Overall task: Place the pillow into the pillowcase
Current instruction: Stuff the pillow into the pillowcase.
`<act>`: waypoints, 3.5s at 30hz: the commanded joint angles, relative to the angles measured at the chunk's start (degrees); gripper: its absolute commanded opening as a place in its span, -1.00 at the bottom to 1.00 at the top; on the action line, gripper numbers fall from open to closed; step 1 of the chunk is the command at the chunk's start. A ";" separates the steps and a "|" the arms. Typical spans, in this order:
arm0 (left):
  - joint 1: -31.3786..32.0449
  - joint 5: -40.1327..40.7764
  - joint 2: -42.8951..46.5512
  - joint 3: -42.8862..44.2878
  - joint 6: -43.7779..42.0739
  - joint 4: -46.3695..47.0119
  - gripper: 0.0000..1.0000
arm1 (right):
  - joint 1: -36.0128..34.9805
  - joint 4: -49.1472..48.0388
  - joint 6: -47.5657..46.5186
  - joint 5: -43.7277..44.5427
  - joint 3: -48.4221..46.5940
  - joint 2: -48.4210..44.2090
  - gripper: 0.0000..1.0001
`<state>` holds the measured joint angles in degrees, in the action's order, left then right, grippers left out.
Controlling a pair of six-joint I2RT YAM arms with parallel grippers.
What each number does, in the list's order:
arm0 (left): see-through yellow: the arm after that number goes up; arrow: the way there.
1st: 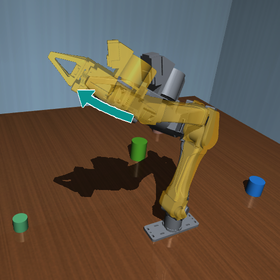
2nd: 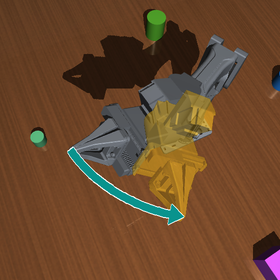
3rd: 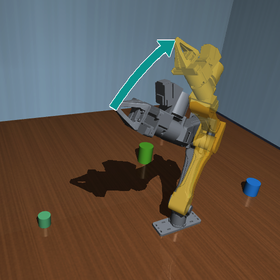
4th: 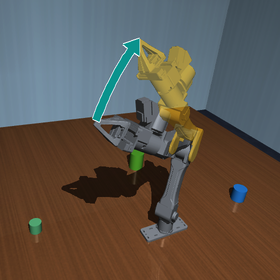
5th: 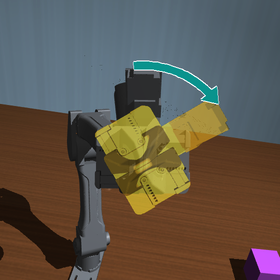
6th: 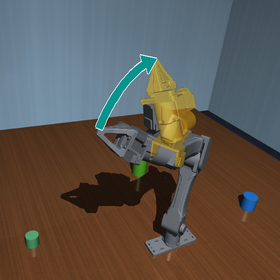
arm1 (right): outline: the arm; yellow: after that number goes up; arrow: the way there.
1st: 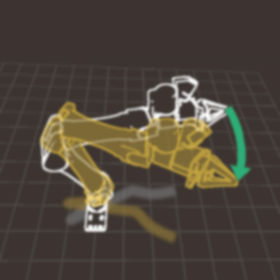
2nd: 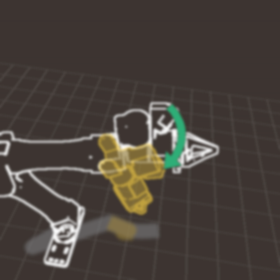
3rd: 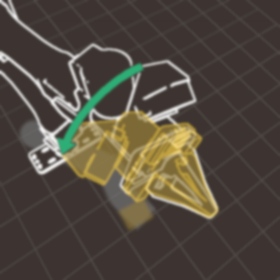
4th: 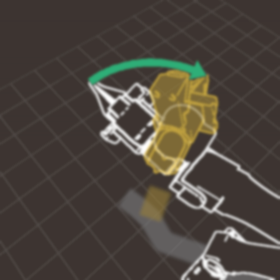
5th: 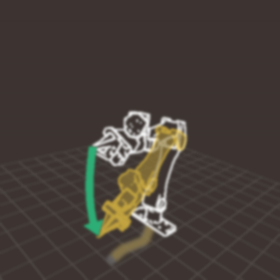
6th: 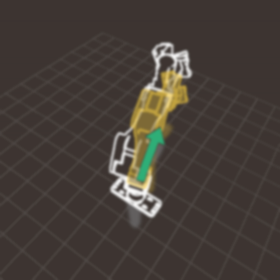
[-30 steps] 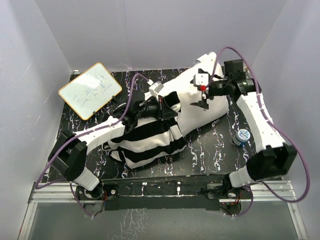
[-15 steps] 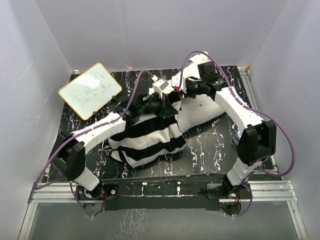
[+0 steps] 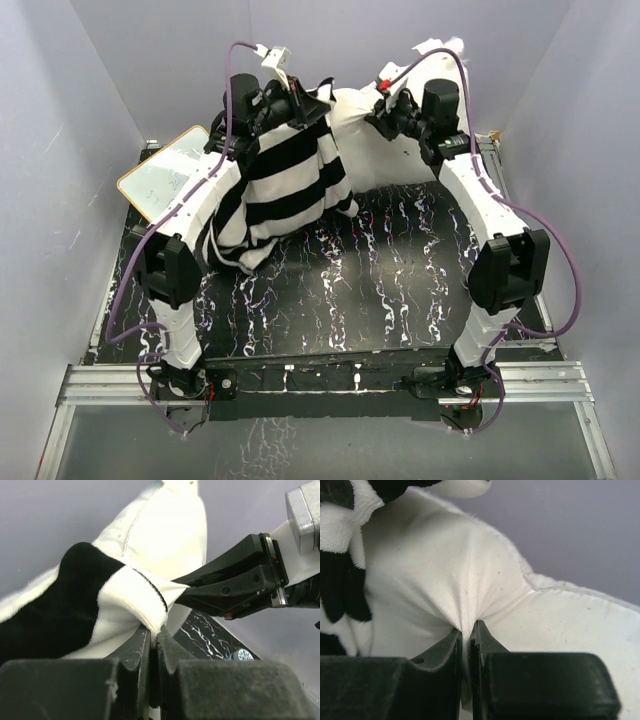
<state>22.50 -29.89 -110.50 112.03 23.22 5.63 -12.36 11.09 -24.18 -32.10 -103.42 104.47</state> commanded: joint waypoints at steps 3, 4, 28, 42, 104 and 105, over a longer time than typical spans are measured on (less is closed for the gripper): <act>2.62 -5.87 10.15 -20.88 0.26 14.10 -1.00 | 0.84 -11.61 -0.59 -19.57 22.53 -12.41 -0.84; 3.69 -6.56 12.44 -26.54 -0.27 15.43 -1.00 | 0.85 -9.86 -5.48 -23.93 27.73 -14.06 -0.84; 18.19 -4.29 54.52 -67.34 -1.75 -8.62 0.34 | 0.41 60.07 -52.07 -36.71 23.06 -27.09 0.50; 18.19 27.26 53.03 -47.37 5.67 -43.20 0.21 | -13.78 24.83 -19.81 -25.23 32.88 -25.03 0.54; 18.19 -1.84 52.54 -70.13 27.78 8.24 -1.00 | -22.75 -50.15 43.34 -23.92 52.50 -1.91 -0.54; 18.13 -0.60 52.20 -71.32 26.78 7.19 -1.00 | -22.52 -49.04 41.14 -26.76 53.17 -2.41 -0.40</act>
<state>39.03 -23.33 -59.22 44.05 46.35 1.17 -35.40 -28.27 14.20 -48.88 -55.13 99.85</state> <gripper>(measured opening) 0.014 0.204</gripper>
